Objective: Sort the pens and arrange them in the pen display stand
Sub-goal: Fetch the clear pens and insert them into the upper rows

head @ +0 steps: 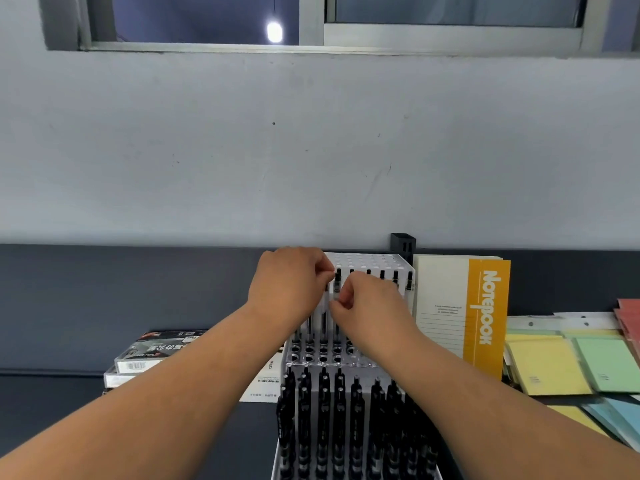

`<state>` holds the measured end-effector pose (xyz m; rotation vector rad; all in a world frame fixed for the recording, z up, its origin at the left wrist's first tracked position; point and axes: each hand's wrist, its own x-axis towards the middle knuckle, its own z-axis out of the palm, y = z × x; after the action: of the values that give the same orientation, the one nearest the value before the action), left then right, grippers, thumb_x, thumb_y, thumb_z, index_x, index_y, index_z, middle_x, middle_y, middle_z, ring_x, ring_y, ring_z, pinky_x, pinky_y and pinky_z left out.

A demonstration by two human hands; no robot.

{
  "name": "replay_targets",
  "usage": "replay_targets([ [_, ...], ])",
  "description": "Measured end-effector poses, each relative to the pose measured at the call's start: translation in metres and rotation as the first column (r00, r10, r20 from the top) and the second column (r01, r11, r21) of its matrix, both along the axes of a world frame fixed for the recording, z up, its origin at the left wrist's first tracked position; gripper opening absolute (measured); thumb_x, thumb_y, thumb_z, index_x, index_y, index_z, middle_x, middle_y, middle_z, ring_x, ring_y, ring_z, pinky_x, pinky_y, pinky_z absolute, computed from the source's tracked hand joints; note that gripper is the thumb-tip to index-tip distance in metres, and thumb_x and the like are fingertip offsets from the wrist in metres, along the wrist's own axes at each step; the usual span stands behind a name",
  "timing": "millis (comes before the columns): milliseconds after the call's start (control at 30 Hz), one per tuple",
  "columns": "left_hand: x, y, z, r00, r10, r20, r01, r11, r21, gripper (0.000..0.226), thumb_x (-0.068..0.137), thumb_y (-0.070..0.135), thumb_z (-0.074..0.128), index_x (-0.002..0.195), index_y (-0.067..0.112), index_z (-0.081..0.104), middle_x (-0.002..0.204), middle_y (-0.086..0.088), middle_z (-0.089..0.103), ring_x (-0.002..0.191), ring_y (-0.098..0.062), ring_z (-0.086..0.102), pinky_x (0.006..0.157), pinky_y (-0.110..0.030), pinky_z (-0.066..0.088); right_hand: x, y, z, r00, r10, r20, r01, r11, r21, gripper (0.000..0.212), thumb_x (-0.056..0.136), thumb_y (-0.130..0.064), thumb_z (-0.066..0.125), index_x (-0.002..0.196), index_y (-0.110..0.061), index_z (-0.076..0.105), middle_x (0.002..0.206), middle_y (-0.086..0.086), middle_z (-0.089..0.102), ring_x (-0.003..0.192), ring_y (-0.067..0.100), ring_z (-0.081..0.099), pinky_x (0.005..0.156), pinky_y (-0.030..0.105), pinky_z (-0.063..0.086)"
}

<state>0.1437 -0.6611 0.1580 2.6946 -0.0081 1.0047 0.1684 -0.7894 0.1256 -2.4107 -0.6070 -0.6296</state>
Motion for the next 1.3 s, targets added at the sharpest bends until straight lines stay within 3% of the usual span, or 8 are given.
replay_targets([
  [167,-0.001,0.003,-0.005,0.997,-0.055,0.049,0.057,0.998,-0.030,0.019,0.092,0.034,0.057,0.105,0.031,0.071,0.103,0.013,0.072,0.102,-0.009,0.063,0.095,-0.035,0.044,0.003,-0.006,0.000,0.999,0.022,-0.039,-0.019,0.998,0.062,0.015,0.089,-0.037,0.063,0.088,-0.024,0.055,0.083,-0.009,0.063,0.080,0.010,0.059,0.070,0.027,0.048],
  [300,0.000,0.003,-0.009,0.996,-0.061,0.072,0.062,0.998,-0.007,0.017,0.089,0.044,0.057,0.094,0.036,0.072,0.105,0.015,0.068,0.105,-0.010,0.057,0.093,-0.037,0.041,0.004,-0.010,0.003,0.996,0.043,-0.079,-0.033,0.993,0.116,0.026,0.085,-0.044,0.066,0.104,-0.025,0.063,0.085,-0.011,0.065,0.079,0.005,0.059,0.062,0.012,0.038],
  [567,0.005,0.002,-0.011,0.998,-0.066,0.019,0.068,0.994,-0.083,0.014,0.089,0.041,0.060,0.095,0.036,0.071,0.109,0.015,0.065,0.110,-0.011,0.052,0.095,-0.034,0.037,0.011,-0.004,-0.001,0.991,0.040,-0.127,-0.018,0.986,0.168,0.026,0.085,-0.045,0.067,0.094,-0.021,0.070,0.076,-0.004,0.071,0.076,0.011,0.067,0.075,0.029,0.054],
  [700,-0.004,0.001,-0.011,0.997,-0.060,0.050,0.063,0.996,-0.069,0.017,0.091,0.039,0.057,0.103,0.037,0.069,0.110,0.015,0.065,0.109,-0.010,0.052,0.092,-0.029,0.033,0.006,-0.008,0.001,0.988,0.044,-0.147,-0.016,0.982,0.187,0.033,0.079,-0.051,0.071,0.096,-0.024,0.065,0.080,-0.006,0.070,0.078,0.008,0.066,0.067,0.021,0.048],
  [867,-0.028,0.019,-0.010,0.982,0.100,0.159,-0.098,0.995,-0.016,0.034,0.093,0.045,0.051,0.122,0.033,0.061,0.126,0.009,0.059,0.119,-0.017,0.049,0.095,-0.032,0.032,-0.025,-0.010,0.027,0.998,0.026,0.058,-0.031,0.995,0.095,0.024,0.082,-0.051,0.066,0.094,-0.032,0.060,0.078,-0.014,0.062,0.077,0.005,0.059,0.072,0.028,0.048],
  [967,-0.047,0.047,-0.018,0.958,0.275,0.077,-0.277,0.961,0.019,0.050,0.092,0.051,0.047,0.137,0.030,0.048,0.142,0.005,0.046,0.132,-0.021,0.039,0.106,-0.036,0.028,-0.041,0.015,0.037,0.974,0.128,0.184,-0.133,0.991,0.011,0.025,0.087,-0.047,0.058,0.108,-0.033,0.060,0.101,-0.015,0.063,0.095,0.008,0.060,0.082,0.030,0.049],
  [1100,-0.081,0.088,-0.035,0.890,0.454,-0.050,-0.451,0.890,0.065,0.062,0.094,0.058,0.036,0.147,0.028,0.030,0.155,0.001,0.027,0.144,-0.021,0.021,0.116,-0.038,0.015,-0.058,0.062,0.027,0.946,0.292,0.144,-0.256,0.941,-0.223,0.055,0.092,-0.053,0.048,0.142,-0.030,0.038,0.145,-0.008,0.041,0.133,0.014,0.038,0.107,0.033,0.035],
  [1300,-0.158,0.154,-0.054,0.787,0.604,-0.125,-0.596,0.797,0.100,0.063,0.094,0.059,0.032,0.149,0.028,0.024,0.157,0.002,0.022,0.145,-0.019,0.016,0.119,-0.039,0.013,-0.101,0.143,-0.002,0.902,0.429,0.058,-0.392,0.866,-0.310,0.065,0.092,-0.059,0.043,0.148,-0.030,0.028,0.156,-0.004,0.026,0.144,0.017,0.023,0.116,0.039,0.024],
])
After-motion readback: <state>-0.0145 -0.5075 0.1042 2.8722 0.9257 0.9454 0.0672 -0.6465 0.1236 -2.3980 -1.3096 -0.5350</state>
